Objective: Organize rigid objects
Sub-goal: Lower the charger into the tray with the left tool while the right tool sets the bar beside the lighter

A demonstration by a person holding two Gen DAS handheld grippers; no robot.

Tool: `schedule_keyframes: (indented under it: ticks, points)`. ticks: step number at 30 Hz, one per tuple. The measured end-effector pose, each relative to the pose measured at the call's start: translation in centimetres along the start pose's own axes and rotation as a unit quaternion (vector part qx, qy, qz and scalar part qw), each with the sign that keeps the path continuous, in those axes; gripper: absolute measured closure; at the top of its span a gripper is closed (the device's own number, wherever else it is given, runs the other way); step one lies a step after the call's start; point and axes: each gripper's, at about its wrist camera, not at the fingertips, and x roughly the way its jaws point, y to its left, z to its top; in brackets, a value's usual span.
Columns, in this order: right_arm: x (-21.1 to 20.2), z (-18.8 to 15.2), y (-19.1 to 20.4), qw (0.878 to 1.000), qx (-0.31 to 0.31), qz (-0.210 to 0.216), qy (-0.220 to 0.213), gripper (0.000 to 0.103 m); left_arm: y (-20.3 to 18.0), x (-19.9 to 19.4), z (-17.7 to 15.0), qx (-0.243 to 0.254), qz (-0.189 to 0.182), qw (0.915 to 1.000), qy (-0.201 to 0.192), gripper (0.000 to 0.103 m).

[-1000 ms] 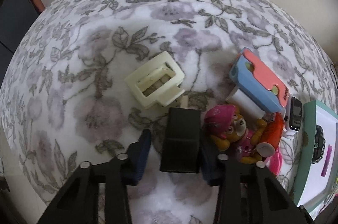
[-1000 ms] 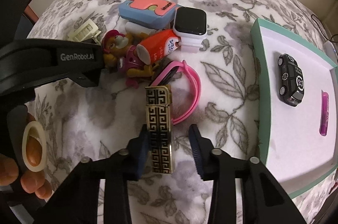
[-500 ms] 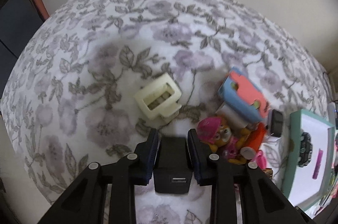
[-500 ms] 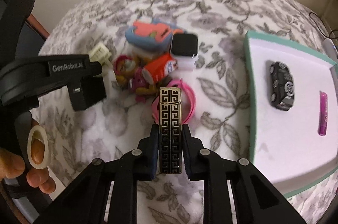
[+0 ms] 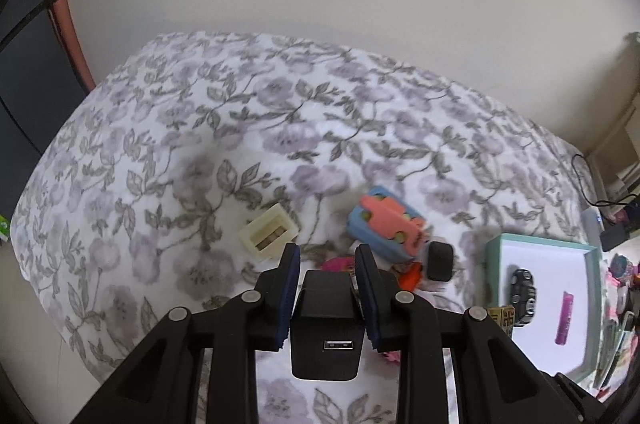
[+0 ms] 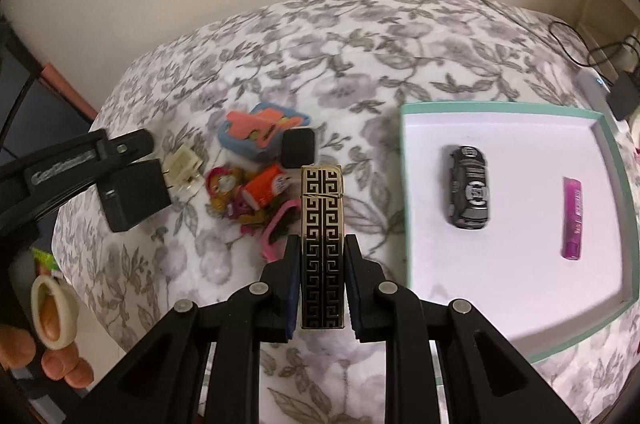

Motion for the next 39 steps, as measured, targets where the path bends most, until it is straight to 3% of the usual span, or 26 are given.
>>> schedule_keyframes:
  ticks: [12, 16, 25, 32, 39]
  points:
    - [-1.5, 0.5, -4.4, 0.999, 0.040, -0.030, -0.012, 0.082, -4.7, -2.1, -0.7, 0.033, -0.020, 0.9991, -0.014, 0.073]
    - [-1.6, 0.7, -7.1, 0.996, 0.061, -0.059, -0.012, 0.082, -7.0, -2.3, -1.3, 0.055, -0.028, 0.9980, -0.012, 0.073]
    - [-2.8, 0.4, -13.8, 0.987, 0.134, -0.083, -0.011, 0.082, -12.5, -2.5, -3.1, 0.103, -0.055, 0.9931, -0.004, 0.073]
    - [-3.7, -0.3, -18.5, 0.977, 0.174, -0.125, -0.009, 0.082, -17.2, -1.9, -5.3, 0.149, -0.078, 0.9857, 0.015, 0.073]
    - [-4.4, -1.2, -21.8, 0.970, 0.196, -0.146, -0.006, 0.082, -19.5, -0.7, -6.7, 0.160, -0.099, 0.9812, 0.043, 0.073]
